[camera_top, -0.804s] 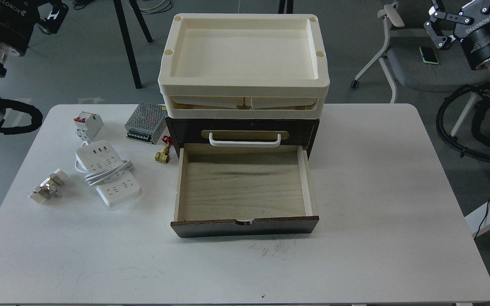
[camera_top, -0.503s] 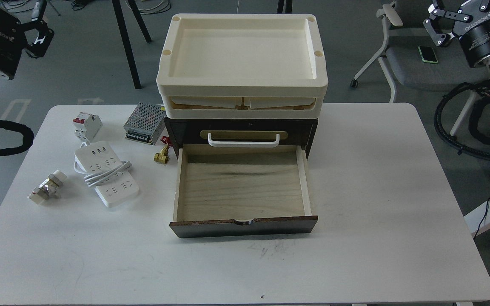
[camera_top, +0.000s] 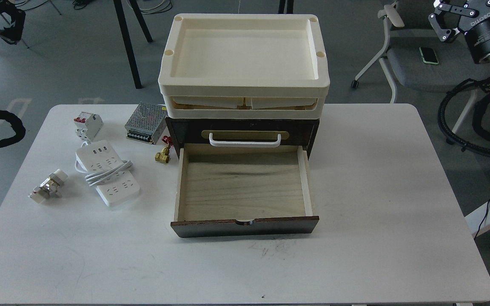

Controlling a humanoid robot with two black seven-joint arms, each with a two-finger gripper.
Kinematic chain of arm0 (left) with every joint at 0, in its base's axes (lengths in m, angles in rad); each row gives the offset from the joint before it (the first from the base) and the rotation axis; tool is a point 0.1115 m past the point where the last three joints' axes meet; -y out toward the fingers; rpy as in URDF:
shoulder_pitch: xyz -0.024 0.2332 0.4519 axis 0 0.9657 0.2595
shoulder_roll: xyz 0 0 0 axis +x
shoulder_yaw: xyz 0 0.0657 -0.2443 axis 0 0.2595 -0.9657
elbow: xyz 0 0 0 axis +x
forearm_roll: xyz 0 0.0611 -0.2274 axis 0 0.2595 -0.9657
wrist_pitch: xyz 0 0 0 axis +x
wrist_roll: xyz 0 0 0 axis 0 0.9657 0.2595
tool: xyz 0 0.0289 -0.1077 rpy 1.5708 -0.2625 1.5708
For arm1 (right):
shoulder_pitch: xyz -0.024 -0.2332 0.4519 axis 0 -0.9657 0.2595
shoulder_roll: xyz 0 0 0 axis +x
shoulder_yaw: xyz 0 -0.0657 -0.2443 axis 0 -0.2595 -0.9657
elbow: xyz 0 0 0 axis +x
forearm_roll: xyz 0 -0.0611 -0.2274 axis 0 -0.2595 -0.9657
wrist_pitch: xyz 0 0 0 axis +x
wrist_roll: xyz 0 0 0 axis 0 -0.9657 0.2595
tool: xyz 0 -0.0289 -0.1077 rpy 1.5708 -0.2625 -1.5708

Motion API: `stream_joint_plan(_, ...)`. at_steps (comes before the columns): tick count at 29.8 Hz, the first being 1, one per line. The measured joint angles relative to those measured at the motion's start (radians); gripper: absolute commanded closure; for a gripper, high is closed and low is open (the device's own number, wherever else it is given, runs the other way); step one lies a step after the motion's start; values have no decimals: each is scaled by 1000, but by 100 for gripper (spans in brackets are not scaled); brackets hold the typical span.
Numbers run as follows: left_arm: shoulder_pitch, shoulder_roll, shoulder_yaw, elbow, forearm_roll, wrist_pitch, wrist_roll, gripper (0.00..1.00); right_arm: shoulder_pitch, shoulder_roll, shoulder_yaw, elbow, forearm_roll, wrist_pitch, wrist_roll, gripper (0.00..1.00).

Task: Put charging cable into cabinet

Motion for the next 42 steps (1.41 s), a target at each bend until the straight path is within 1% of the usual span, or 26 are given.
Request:
stream_joint_plan(3, 65, 157, -11, -236, 231, 0, 0, 1, -4, -9, 0, 0, 3, 0, 0, 0)
stream_joint_plan(6, 126, 286, -14, -376, 539, -1, 0, 1, -6, -17, 0, 5, 5, 0, 0, 0)
stream_joint_plan(8, 172, 355, -11, -445, 743, 1, 0, 1, -6, -26, 5, 5, 6, -2, 0, 0)
stream_joint_plan(9, 202, 384, -6, -475, 853, 20, 0, 1, -6, -31, 11, 5, 7, -6, 0, 0)
stream_joint_plan(10, 232, 403, 1, -493, 947, 56, 0, 1, -6, -34, 19, 5, 11, -16, 0, 0)
stream_joint_plan(11, 269, 418, 14, -505, 1057, 114, 0, 1, -10, -38, 32, 5, 22, -34, 0, 0)
stream_joint_plan(13, 331, 427, 55, -507, 1260, 256, 0, 2, -28, -47, 59, 7, 67, -70, 0, 0)
stream_joint_plan(15, 367, 426, 119, -477, 1480, 418, 0, 2, -58, -65, 73, 8, 120, -84, 0, 0)
stream_joint_plan(16, 372, 416, 149, -454, 1575, 479, 0, 2, -74, -74, 74, 9, 134, -84, 0, 0)
stream_joint_plan(17, 373, 397, 182, -425, 1685, 533, 0, 2, -95, -86, 74, 10, 144, -79, 0, 0)
stream_joint_plan(19, 360, 346, 232, -357, 1886, 587, 0, 2, -143, -112, 62, 11, 151, -54, 0, 0)
stream_joint_plan(23, 284, 243, 288, -179, 2035, 610, 0, 2, -204, -145, 55, 12, 154, 2, 0, 0)
stream_joint_plan(25, 234, 175, 325, -77, 2115, 615, 0, 2, -215, -156, 57, 12, 154, 13, 0, 0)
stream_joint_plan(28, 167, 92, 385, 36, 2176, 618, 0, 2, -216, -168, 62, 15, 155, 17, 0, 0)
stream_joint_plan(31, 110, 53, 454, 88, 2187, 619, 0, 2, -211, -170, 63, 27, 155, 14, 0, 0)
stream_joint_plan(34, 61, 31, 516, 103, 2189, 619, 0, 3, -208, -169, 64, 32, 155, 10, 0, 0)
stream_joint_plan(37, 37, -9, 555, 150, 2189, 614, 0, 11, -207, -161, 64, 35, 155, 7, 0, 0)
stream_joint_plan(40, 28, -75, 580, 250, 2189, 612, 0, 15, -207, -159, 64, 47, 155, 7, 0, 0)
stream_joint_plan(42, 24, -112, 594, 314, 2188, 614, 0, 20, -207, -159, 65, 55, 155, 7, 0, 0)
